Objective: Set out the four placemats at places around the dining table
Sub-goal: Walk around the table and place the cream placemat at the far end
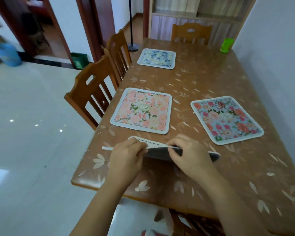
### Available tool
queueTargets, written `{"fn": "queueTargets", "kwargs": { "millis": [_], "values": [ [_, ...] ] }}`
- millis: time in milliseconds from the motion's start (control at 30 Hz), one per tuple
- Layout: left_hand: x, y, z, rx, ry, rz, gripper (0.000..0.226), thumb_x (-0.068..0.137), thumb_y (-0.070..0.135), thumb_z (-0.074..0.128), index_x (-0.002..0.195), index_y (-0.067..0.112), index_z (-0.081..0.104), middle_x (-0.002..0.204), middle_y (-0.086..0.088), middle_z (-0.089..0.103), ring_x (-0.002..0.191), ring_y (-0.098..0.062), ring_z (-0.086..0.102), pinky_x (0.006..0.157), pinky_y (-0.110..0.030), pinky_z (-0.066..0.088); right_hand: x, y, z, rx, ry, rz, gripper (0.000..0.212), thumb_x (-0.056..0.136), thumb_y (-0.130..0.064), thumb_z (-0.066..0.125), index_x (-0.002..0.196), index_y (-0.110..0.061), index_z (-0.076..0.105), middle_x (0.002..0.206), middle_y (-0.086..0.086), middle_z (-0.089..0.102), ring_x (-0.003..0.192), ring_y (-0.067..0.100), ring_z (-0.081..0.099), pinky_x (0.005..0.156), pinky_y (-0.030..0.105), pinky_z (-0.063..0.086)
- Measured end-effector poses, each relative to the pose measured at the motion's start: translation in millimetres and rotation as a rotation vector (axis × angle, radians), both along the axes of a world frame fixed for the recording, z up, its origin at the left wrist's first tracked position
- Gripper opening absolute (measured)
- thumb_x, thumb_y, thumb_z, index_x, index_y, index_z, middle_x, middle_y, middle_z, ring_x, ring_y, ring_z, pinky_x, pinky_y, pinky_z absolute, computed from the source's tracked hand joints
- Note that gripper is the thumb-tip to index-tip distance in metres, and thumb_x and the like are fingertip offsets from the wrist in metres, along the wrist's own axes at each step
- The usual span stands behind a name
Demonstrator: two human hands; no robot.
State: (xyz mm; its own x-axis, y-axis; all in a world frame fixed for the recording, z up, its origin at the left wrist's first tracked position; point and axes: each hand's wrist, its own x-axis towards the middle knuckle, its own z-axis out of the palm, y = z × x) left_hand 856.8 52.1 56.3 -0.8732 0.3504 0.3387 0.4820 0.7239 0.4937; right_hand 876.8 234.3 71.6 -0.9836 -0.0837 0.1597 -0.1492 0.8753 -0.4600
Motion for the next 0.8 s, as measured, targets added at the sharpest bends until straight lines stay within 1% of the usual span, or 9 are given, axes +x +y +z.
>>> {"fn": "queueTargets", "kwargs": {
  "millis": [100,167,233,333,400,467,533,633,800],
  "values": [
    [4,-34,9,-0.005,-0.010,0.125,0.014,0.077,0.013,0.057,0.079,0.009,0.070,0.074,-0.008,0.068,0.067,-0.027,0.062,0.059,-0.035,0.052,-14,-32,16,0.008,-0.002,0.117,0.008,0.084,-0.019,0.059,0.089,-0.023,0.064,0.087,-0.009,0.061,0.079,0.007,0.050,0.066,0.020,0.037],
    [4,-64,12,0.010,-0.043,0.219,0.010,0.080,0.007,0.061,0.079,0.012,0.069,0.077,-0.006,0.068,0.070,-0.024,0.060,0.062,-0.029,0.045,-22,-63,20,0.026,0.000,0.181,0.008,0.085,-0.020,0.059,0.088,-0.025,0.064,0.087,-0.009,0.062,0.079,0.007,0.051,0.066,0.020,0.037],
    [6,-98,14,0.020,-0.091,0.299,0.012,0.081,0.006,0.061,0.083,0.015,0.069,0.081,-0.003,0.067,0.073,-0.019,0.058,0.065,-0.025,0.040,-28,-100,22,0.059,0.003,0.230,0.008,0.085,-0.022,0.059,0.090,-0.026,0.063,0.090,-0.009,0.064,0.081,0.007,0.052,0.067,0.019,0.039],
    [12,-159,12,0.049,-0.122,0.389,0.013,0.084,0.008,0.059,0.086,0.015,0.070,0.083,-0.004,0.066,0.076,-0.019,0.058,0.070,-0.027,0.043,-34,-163,25,0.109,0.005,0.317,0.011,0.087,-0.025,0.055,0.095,-0.027,0.062,0.097,-0.010,0.064,0.086,0.006,0.052,0.072,0.019,0.041],
    [19,-205,10,0.097,-0.154,0.423,0.012,0.084,0.006,0.061,0.084,0.013,0.070,0.080,-0.004,0.064,0.075,-0.019,0.058,0.069,-0.024,0.042,-37,-211,31,0.130,0.001,0.385,0.012,0.089,-0.024,0.053,0.097,-0.028,0.062,0.101,-0.008,0.063,0.090,0.009,0.053,0.079,0.022,0.044],
    [25,-256,8,0.163,-0.212,0.454,0.013,0.083,0.006,0.061,0.081,0.015,0.070,0.076,0.001,0.061,0.074,-0.015,0.056,0.065,-0.015,0.037,-40,-263,37,0.202,-0.049,0.485,0.016,0.089,-0.025,0.053,0.103,-0.028,0.061,0.107,-0.005,0.062,0.096,0.011,0.054,0.088,0.025,0.045],
    [30,-305,4,0.220,-0.265,0.502,0.014,0.083,0.008,0.061,0.079,0.019,0.070,0.074,0.007,0.059,0.074,-0.011,0.055,0.062,-0.008,0.034,-44,-313,42,0.249,-0.114,0.573,0.020,0.090,-0.026,0.052,0.110,-0.027,0.059,0.114,-0.003,0.060,0.102,0.013,0.054,0.093,0.024,0.042],
    [36,-370,1,0.272,-0.281,0.570,0.016,0.081,0.009,0.064,0.075,0.023,0.069,0.072,0.013,0.060,0.074,-0.006,0.055,0.063,-0.006,0.034,-46,-378,39,0.208,-0.090,0.615,0.021,0.093,-0.026,0.046,0.109,-0.027,0.059,0.115,-0.005,0.059,0.101,0.012,0.054,0.090,0.021,0.043],
    [32,-443,-9,0.294,-0.303,0.657,0.014,0.079,0.008,0.066,0.075,0.021,0.070,0.073,0.014,0.062,0.074,-0.005,0.057,0.068,-0.005,0.036,-56,-454,17,0.160,-0.099,0.637,0.016,0.091,-0.021,0.050,0.100,-0.019,0.063,0.105,0.000,0.063,0.093,0.017,0.056,0.084,0.030,0.046]
  ]
}}
